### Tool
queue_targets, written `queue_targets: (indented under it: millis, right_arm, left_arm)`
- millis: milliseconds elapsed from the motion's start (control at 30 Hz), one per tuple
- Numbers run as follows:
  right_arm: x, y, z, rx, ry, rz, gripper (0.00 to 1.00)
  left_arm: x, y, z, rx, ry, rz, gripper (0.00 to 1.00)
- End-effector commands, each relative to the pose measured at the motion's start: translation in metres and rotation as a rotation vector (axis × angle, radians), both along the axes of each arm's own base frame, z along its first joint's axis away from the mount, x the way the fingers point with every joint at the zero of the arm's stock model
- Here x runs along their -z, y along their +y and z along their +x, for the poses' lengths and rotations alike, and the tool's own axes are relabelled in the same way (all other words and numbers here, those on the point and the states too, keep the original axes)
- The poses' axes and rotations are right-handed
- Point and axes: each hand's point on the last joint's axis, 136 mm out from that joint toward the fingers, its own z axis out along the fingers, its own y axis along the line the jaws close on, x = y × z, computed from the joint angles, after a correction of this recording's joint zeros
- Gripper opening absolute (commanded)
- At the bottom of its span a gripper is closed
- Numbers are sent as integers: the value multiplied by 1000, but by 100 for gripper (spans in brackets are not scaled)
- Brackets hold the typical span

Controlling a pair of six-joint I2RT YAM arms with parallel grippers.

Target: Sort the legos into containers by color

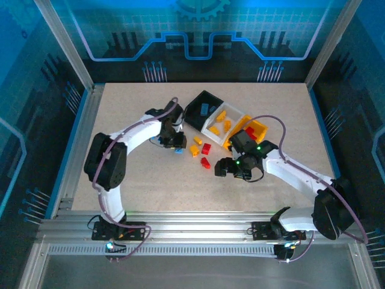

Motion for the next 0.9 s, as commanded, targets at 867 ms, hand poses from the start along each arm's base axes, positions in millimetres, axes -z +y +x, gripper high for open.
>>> queue_targets:
  millis: [867]
  right_arm:
    - [-8,-41,-17,135,-21,16,80]
  left_arm:
    - [-36,-90,211,-615,154,-800,40]
